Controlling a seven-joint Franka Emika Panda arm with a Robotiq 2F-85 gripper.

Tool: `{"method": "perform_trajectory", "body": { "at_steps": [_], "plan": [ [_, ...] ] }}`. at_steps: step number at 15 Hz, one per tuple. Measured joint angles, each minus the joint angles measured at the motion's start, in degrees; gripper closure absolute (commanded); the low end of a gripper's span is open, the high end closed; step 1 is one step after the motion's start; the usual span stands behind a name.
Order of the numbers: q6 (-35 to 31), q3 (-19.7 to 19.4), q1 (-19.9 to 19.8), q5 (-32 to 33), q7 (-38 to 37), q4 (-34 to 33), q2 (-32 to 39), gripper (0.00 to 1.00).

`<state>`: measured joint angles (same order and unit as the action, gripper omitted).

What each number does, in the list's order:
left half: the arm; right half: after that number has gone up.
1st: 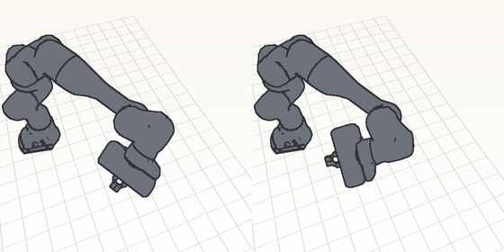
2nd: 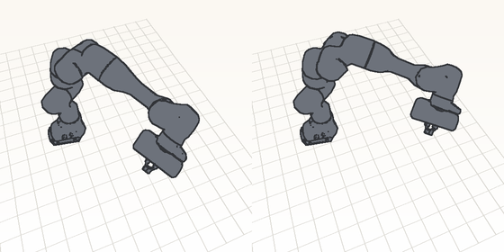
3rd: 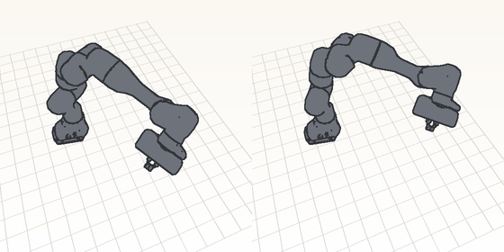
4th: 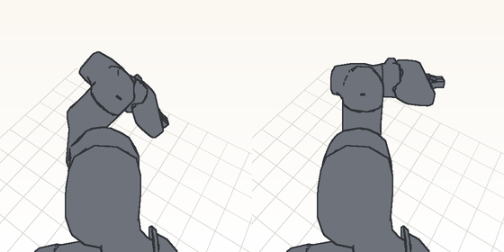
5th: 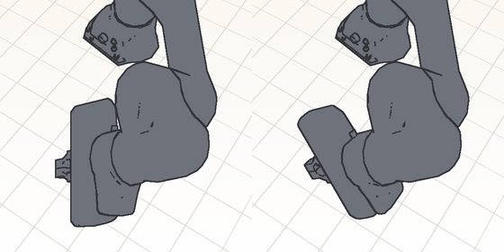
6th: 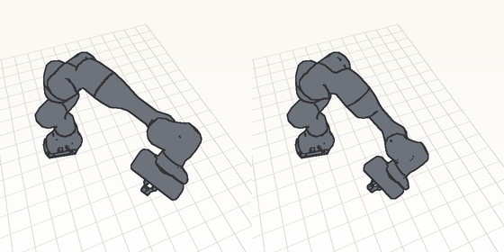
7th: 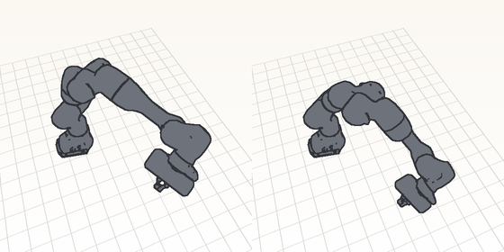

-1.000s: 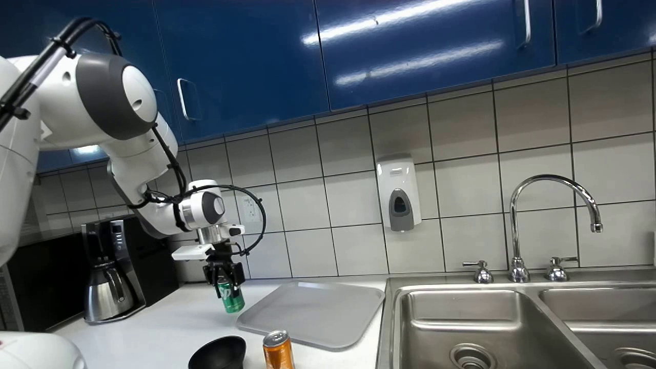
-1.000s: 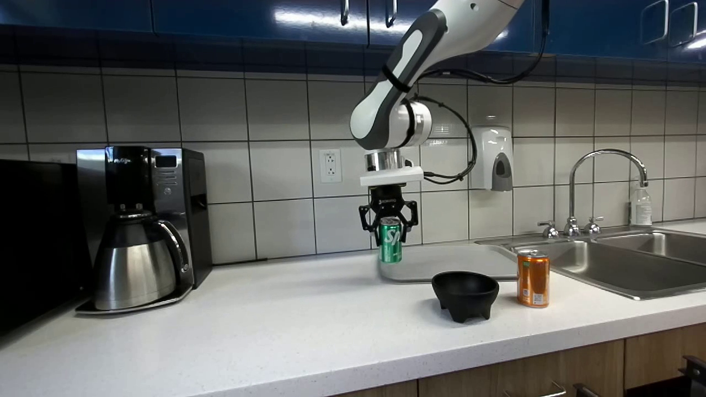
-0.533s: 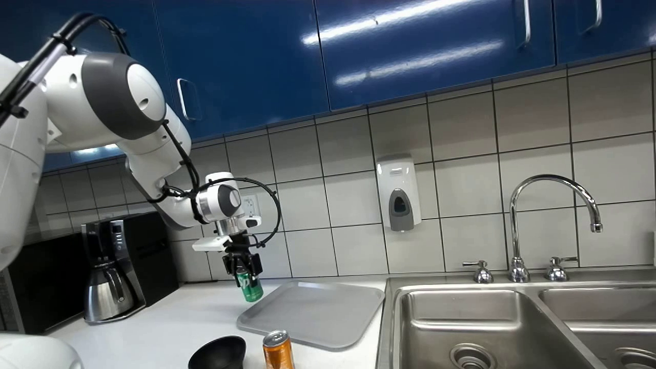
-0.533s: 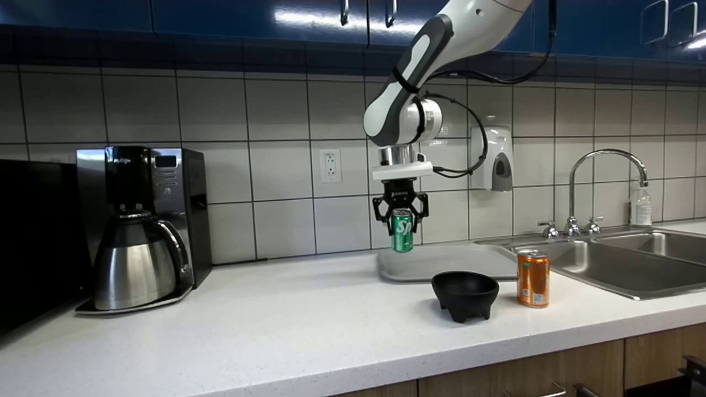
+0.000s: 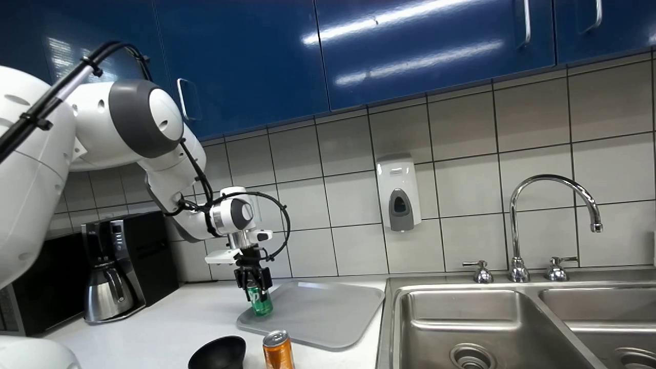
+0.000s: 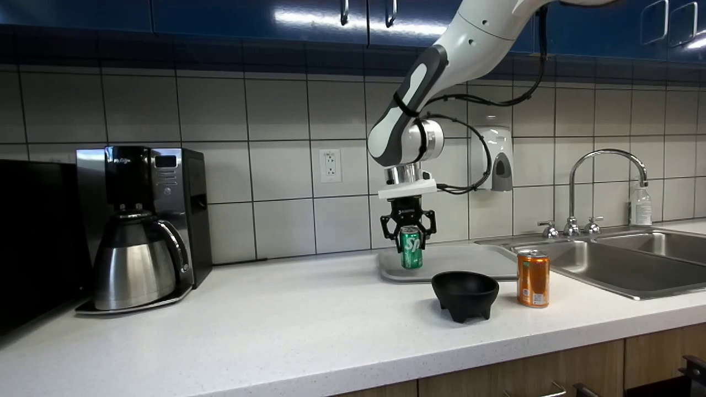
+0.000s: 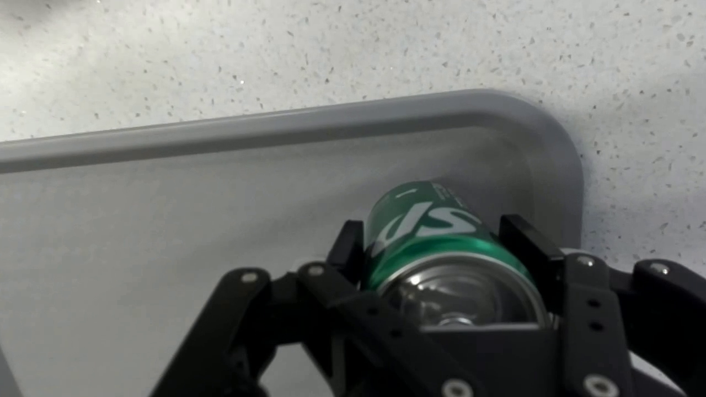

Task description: Put the green and orange can on the tray

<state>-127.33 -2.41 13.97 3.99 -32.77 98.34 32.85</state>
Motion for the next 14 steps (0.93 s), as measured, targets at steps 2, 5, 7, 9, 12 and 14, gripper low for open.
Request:
{"method": "perform_trajectory", "body": {
  "at_steps": [2, 5, 7, 9, 12, 14],
  "plan": [
    [0.22, 0.0, -0.24, -0.45, 0.0, -1.24, 1.33, 0.59],
    [0.47, -0.03, -0.41, -0.7, -0.02, -2.86, 2.48, 0.59],
    [1.1, -0.08, -0.41, -0.71, -0.18, -3.77, 2.89, 0.08],
    [2.58, -0.13, -0.41, -0.71, -0.22, -4.73, 3.26, 0.0],
    [4.39, -0.27, -0.41, -0.71, -0.29, -5.8, 3.37, 0.0],
    [4.61, -0.33, -0.41, -0.71, -0.34, -6.24, 3.36, 0.0]
  ]
}}
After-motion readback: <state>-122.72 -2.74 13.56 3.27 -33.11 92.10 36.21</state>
